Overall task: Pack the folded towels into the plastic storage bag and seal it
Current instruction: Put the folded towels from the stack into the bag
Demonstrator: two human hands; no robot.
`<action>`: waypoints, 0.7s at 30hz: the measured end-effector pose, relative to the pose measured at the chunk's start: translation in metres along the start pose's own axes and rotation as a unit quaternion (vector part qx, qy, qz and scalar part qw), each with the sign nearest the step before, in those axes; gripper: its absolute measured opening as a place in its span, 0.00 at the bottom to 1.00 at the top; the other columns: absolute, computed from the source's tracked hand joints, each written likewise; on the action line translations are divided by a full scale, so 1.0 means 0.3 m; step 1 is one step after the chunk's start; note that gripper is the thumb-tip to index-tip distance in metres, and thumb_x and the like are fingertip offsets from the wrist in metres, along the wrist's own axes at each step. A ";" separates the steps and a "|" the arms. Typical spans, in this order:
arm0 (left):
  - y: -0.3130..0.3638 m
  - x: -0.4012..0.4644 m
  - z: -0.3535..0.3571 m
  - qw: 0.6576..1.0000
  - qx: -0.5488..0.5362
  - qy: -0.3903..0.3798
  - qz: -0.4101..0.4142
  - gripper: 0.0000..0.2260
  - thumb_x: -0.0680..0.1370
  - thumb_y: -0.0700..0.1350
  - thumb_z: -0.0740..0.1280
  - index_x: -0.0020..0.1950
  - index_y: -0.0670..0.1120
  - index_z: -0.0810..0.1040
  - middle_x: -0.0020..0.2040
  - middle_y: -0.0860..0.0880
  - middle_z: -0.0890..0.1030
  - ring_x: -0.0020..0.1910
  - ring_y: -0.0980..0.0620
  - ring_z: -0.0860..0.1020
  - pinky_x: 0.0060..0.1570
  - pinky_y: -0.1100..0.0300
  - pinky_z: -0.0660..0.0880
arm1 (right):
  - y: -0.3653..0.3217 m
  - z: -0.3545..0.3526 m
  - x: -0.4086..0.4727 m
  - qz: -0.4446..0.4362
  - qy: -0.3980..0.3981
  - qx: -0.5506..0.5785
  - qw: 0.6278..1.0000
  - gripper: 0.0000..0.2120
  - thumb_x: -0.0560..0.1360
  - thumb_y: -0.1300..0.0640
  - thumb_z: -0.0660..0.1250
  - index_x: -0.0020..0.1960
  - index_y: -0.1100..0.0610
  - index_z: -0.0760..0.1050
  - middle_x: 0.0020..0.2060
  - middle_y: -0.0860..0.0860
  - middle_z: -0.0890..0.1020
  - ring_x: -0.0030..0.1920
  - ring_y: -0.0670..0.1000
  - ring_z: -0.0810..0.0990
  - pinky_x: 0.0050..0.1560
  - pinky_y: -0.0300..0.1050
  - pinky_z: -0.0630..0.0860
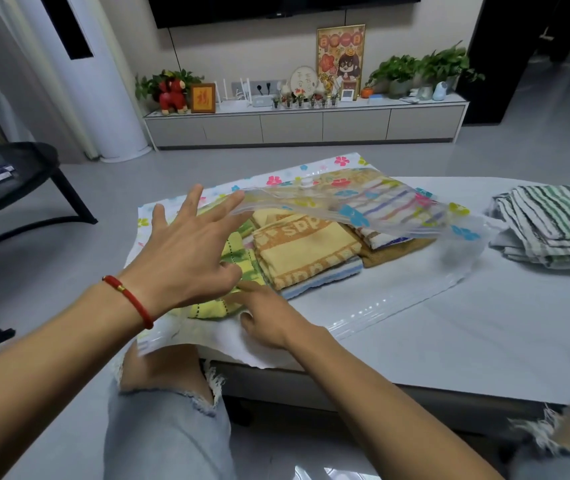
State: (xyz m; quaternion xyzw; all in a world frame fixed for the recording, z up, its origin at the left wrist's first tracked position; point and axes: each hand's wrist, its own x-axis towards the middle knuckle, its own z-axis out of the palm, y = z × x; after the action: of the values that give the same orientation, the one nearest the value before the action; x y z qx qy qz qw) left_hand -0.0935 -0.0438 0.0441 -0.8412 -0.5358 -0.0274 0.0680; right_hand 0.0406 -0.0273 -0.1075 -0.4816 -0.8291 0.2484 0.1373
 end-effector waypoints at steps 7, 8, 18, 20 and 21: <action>0.090 0.075 0.015 0.998 0.015 0.048 0.027 0.34 0.71 0.53 0.63 0.76 0.60 0.59 0.81 0.54 0.51 0.78 0.39 0.49 0.67 0.26 0.55 | 0.136 -0.055 -0.111 0.093 0.250 -0.132 0.955 0.23 0.76 0.58 0.66 0.72 0.54 0.75 0.71 0.57 0.75 0.71 0.62 0.71 0.67 0.59 0.71; 0.110 0.092 0.016 0.998 0.023 0.052 0.032 0.33 0.71 0.53 0.63 0.76 0.60 0.61 0.81 0.54 0.51 0.78 0.38 0.49 0.67 0.25 0.55 | 0.162 -0.071 -0.113 0.128 0.214 -0.161 0.955 0.26 0.78 0.55 0.64 0.76 0.52 0.70 0.76 0.56 0.69 0.76 0.62 0.65 0.72 0.61 0.66; 0.326 0.272 0.032 0.988 0.094 0.049 0.110 0.24 0.72 0.53 0.65 0.69 0.60 0.72 0.81 0.51 0.52 0.77 0.34 0.47 0.66 0.22 0.50 | 0.318 -0.280 -0.371 0.092 0.081 -0.056 0.991 0.20 0.81 0.58 0.63 0.72 0.52 0.77 0.76 0.52 0.71 0.75 0.54 0.69 0.72 0.45 0.64; 0.374 0.313 0.037 0.986 0.097 0.046 0.128 0.22 0.72 0.54 0.66 0.67 0.60 0.74 0.81 0.51 0.52 0.77 0.34 0.47 0.66 0.22 0.48 | 0.377 -0.352 -0.494 0.131 0.083 -0.052 0.987 0.16 0.81 0.56 0.64 0.67 0.51 0.80 0.71 0.50 0.78 0.69 0.50 0.75 0.69 0.43 0.68; 0.398 0.333 0.040 0.985 0.100 0.042 0.136 0.22 0.72 0.55 0.66 0.67 0.61 0.74 0.81 0.50 0.52 0.77 0.34 0.46 0.66 0.22 0.47 | 0.409 -0.395 -0.553 0.152 0.097 -0.043 0.983 0.15 0.81 0.57 0.64 0.65 0.51 0.82 0.67 0.49 0.81 0.63 0.49 0.79 0.66 0.43 0.73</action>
State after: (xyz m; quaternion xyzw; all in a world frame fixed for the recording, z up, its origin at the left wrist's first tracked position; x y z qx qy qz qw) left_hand 0.0565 -0.0021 0.0339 -0.8934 -0.4129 0.0001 0.1771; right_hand 0.2683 -0.0873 -0.0730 -0.6296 -0.7387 0.1826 0.1569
